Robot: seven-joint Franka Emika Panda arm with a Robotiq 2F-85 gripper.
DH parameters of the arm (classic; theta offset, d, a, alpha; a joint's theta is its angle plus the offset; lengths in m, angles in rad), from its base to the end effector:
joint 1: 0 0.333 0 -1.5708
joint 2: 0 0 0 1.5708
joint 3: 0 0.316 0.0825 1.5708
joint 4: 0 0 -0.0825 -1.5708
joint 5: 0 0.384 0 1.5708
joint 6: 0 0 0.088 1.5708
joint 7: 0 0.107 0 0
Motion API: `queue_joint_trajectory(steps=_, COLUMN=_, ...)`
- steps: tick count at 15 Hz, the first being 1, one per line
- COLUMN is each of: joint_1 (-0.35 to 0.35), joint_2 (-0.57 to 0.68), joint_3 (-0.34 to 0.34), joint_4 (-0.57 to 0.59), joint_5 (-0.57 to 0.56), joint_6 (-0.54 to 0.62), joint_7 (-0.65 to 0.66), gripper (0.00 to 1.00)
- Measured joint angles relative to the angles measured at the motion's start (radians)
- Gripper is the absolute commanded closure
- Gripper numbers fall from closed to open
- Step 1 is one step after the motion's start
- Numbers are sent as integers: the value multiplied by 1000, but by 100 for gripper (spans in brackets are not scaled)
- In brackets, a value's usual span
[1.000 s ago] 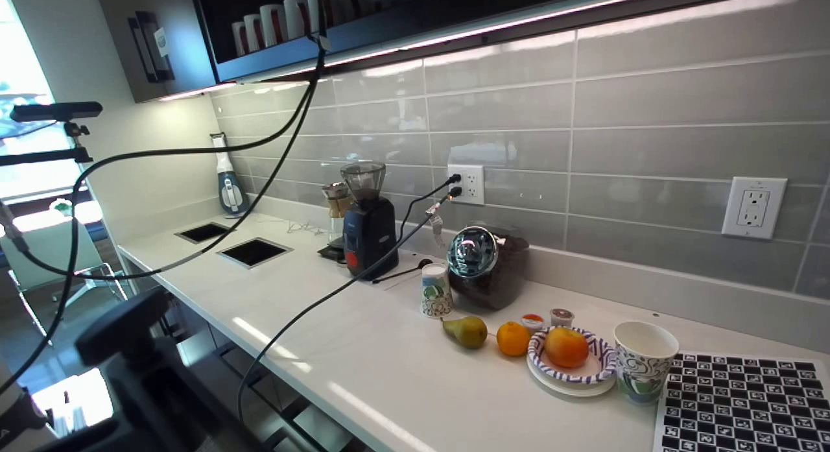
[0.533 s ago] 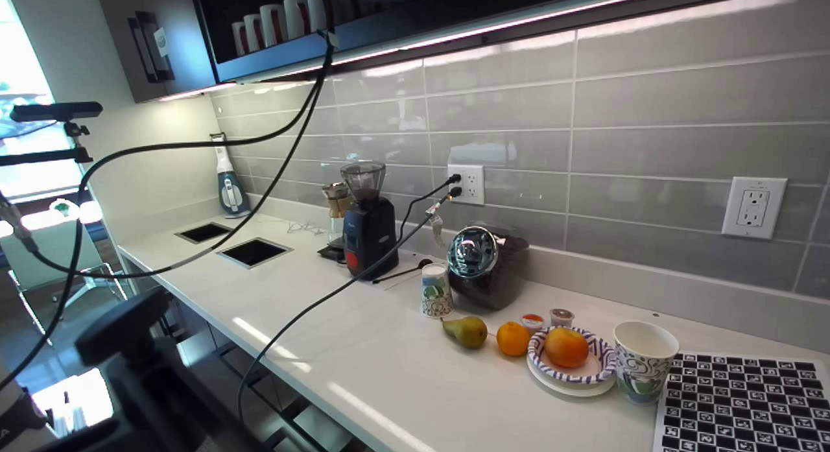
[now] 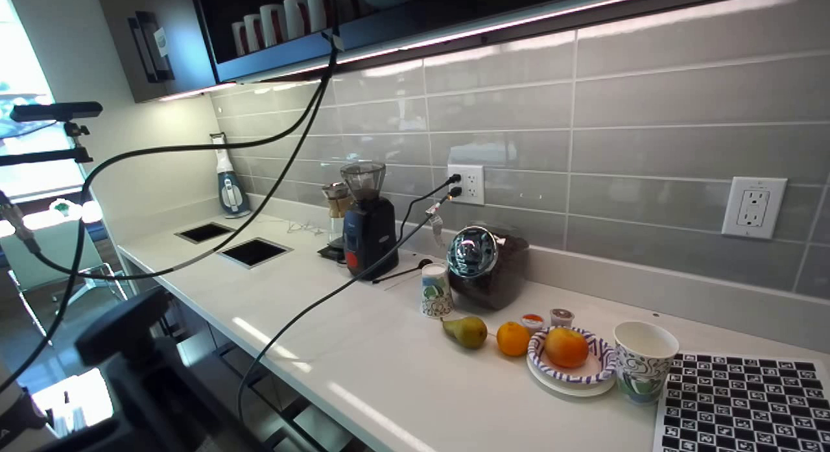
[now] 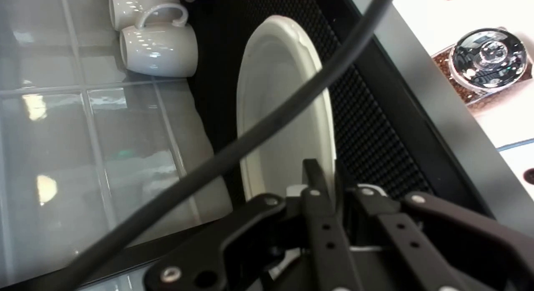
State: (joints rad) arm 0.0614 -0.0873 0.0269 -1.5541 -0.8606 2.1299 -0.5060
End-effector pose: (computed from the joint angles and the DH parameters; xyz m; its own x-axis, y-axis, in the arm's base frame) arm 0.5623 0.0172 0.7621 0.6825 0.7308 0.0107 0.3541 -0.3435 0.8699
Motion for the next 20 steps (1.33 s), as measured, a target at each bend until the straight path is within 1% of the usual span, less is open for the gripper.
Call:
queue_joint_trajectory(steps=1, joint_1=-1, joint_2=2, joint_3=0, joint_4=0, joint_5=0, joint_6=0, joint_7=1, gripper=52)
queue_joint_trajectory(steps=4, joint_1=-4, joint_2=4, joint_3=0, joint_4=0, joint_5=0, joint_6=0, joint_7=7, gripper=29)
queue_joint_trajectory(steps=6, joint_1=-5, joint_2=3, joint_3=0, joint_4=1, joint_5=0, joint_6=0, joint_7=14, gripper=17)
queue_joint_trajectory(steps=8, joint_1=-5, joint_2=-1, joint_3=3, joint_4=2, joint_5=0, joint_6=0, joint_7=27, gripper=2)
queue_joint_trajectory(steps=9, joint_1=-4, joint_2=-3, joint_3=5, joint_4=4, joint_5=0, joint_6=-6, joint_7=38, gripper=0)
queue_joint_trajectory(steps=11, joint_1=-4, joint_2=-10, joint_3=13, joint_4=13, joint_5=0, joint_6=-46, joint_7=75, gripper=0)
queue_joint_trajectory(steps=16, joint_1=-1, joint_2=-32, joint_3=43, joint_4=42, joint_5=8, joint_6=-263, joint_7=205, gripper=0)
queue_joint_trajectory(steps=18, joint_1=0, joint_2=-40, joint_3=45, joint_4=51, joint_5=60, joint_6=-331, joint_7=258, gripper=0)
queue_joint_trajectory(steps=20, joint_1=-1, joint_2=-52, joint_3=41, joint_4=52, joint_5=133, joint_6=-355, joint_7=309, gripper=0)
